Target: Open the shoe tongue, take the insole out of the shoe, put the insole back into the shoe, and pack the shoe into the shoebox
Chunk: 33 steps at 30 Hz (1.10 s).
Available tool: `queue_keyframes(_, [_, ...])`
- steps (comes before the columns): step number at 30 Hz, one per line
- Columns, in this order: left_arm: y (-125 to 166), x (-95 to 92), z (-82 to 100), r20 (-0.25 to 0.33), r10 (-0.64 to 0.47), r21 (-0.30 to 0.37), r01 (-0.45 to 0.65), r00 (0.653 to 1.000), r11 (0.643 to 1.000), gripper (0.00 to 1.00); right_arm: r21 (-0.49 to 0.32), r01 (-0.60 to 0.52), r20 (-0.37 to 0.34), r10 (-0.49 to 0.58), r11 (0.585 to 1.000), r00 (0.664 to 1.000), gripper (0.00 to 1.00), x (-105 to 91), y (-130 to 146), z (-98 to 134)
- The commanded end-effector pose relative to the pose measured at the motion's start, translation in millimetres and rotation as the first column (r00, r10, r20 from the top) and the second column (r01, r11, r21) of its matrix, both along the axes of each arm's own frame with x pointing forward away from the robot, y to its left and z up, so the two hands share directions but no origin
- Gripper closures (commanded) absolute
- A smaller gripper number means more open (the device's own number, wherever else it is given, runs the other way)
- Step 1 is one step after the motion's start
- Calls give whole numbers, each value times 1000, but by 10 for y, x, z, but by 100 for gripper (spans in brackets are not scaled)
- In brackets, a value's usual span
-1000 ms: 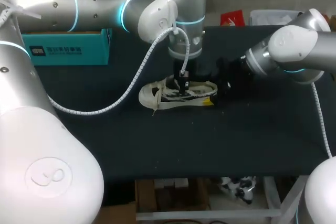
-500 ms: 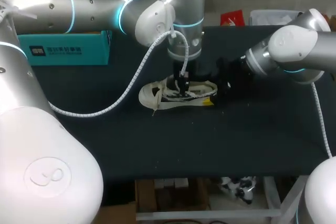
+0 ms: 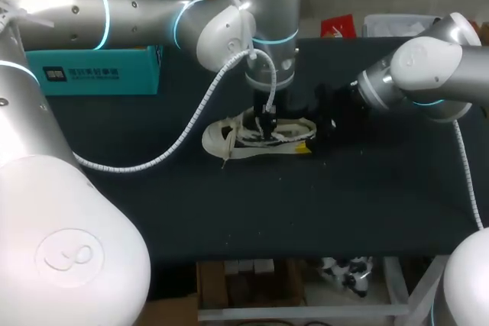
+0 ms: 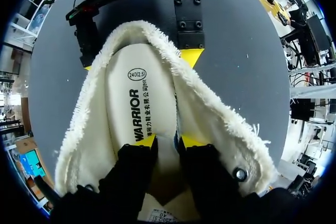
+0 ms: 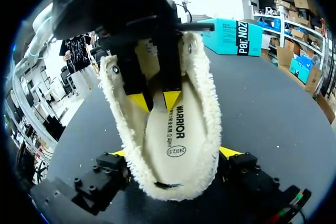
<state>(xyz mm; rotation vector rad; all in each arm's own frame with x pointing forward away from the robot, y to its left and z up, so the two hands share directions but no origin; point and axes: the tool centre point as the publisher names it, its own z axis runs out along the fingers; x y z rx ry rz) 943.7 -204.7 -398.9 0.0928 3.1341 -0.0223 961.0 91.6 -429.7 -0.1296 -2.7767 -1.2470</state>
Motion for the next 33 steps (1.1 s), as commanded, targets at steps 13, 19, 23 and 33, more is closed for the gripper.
queue_keyframes(13, [66,277,-864,151,39,30,-44,988,999,69,3,-1,-2,1,1000,1000,100,3,7,-55])
queue_keyframes(19, [110,487,-951,163,47,23,-51,985,998,79,3,-1,-2,1,1000,1000,100,3,7,-55])
queue_keyframes(23, [137,627,-986,168,50,22,-54,985,998,100,3,-1,-2,1,1000,1000,100,3,7,-55])
queue_keyframes(33, [206,744,-798,172,10,-5,-10,985,1000,100,3,-1,-2,1,1000,1000,100,3,7,-55])
